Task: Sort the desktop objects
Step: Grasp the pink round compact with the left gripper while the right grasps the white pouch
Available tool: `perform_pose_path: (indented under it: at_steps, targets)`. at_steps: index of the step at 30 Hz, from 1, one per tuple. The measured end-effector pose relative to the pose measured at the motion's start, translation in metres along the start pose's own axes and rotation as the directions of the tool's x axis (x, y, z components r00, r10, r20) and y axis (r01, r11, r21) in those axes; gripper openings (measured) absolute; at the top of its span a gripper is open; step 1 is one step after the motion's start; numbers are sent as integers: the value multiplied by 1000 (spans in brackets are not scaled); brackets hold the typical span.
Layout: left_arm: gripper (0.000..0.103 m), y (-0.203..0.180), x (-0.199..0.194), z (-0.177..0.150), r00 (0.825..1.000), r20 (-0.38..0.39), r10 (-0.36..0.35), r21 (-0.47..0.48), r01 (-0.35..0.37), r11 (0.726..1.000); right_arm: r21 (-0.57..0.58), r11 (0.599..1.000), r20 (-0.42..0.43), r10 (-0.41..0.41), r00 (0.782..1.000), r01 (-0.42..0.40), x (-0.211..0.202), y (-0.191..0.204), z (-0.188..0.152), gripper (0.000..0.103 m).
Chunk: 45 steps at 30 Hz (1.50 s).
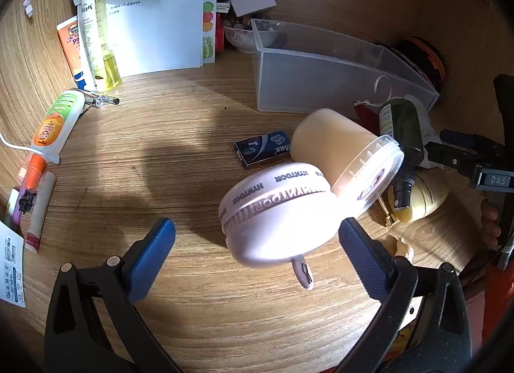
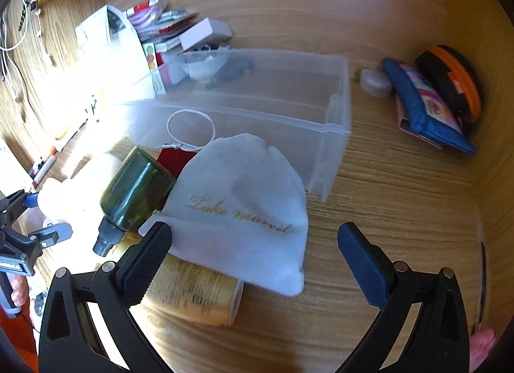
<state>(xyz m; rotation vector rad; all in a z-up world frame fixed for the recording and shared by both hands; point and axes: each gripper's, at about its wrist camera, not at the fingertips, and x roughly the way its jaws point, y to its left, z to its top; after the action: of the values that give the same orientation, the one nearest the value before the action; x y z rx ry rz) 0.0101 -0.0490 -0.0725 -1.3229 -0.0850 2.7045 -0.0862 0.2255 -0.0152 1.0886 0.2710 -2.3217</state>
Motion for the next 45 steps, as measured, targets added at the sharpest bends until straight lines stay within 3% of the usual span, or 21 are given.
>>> perform_pose_path:
  at_steps: [6,11,14,19,25,33,45]
  targets:
    - [103,-2,0,4,1000,15,-3,11,2,1000,-18,998,-67,65,996,-67,18,-5,11,99]
    - [85,-5,0,8,1000,19,-15,22,15,1000,-1,986,-100,167,981,-168,27,-8,14,82]
    - [79,-5,5,8,1000,9,-14,17,14,1000,-14,985,-88,173,981,-174,25,-6,13,75]
    - [66,-6,8,9,1000,-1,-27,8,27,1000,-40,986,-59,161,985,-164,17,-3,11,53]
    - [60,-4,5,9,1000,5,-20,-11,20,1000,-46,988,-14,146,989,-147,6,-2,8,40]
    - [60,4,-9,9,999,30,15,-40,-14,999,-39,992,37,124,992,-123,-14,-6,9,36]
    - [60,2,-30,29,996,90,0,-61,5,998,-19,993,128,117,985,-115,-52,-14,13,36]
